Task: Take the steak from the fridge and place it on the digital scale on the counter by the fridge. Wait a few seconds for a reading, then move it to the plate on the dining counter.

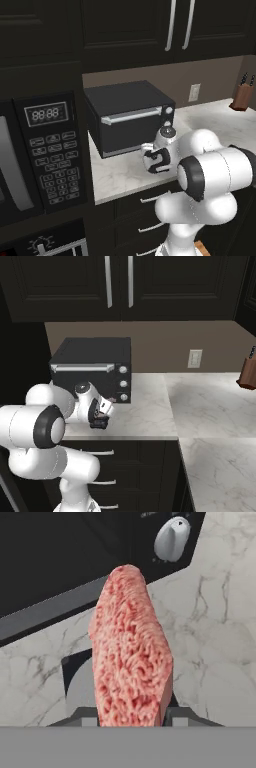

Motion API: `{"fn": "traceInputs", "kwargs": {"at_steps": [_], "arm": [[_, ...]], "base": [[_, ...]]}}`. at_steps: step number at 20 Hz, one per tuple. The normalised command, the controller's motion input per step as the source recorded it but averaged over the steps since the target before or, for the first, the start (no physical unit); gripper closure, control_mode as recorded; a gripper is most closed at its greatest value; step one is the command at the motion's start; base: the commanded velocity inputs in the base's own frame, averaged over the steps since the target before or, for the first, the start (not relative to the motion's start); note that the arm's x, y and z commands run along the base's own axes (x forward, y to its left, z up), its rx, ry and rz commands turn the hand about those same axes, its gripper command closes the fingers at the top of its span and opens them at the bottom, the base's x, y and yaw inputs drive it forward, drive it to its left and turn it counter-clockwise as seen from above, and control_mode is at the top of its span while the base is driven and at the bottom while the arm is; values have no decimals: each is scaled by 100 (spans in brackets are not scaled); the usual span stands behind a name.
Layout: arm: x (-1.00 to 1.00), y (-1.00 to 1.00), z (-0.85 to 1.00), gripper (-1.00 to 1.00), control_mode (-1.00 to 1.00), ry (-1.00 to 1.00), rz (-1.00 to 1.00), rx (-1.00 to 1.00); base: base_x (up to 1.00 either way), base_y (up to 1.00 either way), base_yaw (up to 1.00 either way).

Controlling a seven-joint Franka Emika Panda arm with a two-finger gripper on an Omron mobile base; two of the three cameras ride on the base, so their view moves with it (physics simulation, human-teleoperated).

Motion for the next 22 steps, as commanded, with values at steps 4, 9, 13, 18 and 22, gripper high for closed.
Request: {"fn": "traceInputs", "kwargs": {"at_steps": [4,9,13,18,22], "arm": [[-17,-2,27,100,-100,-6,1,1],[-15,-4,49,100,-100,-7,3,4],[-72,-8,84,100,-100,-11,6,9],[-100,-1,81,100,-100,0,1,11],[-100,0,78,100,-100,4,0,8]], "base": [[0,0,0],[0,0,0],[0,0,0],[0,0,0],[0,0,0]]}}
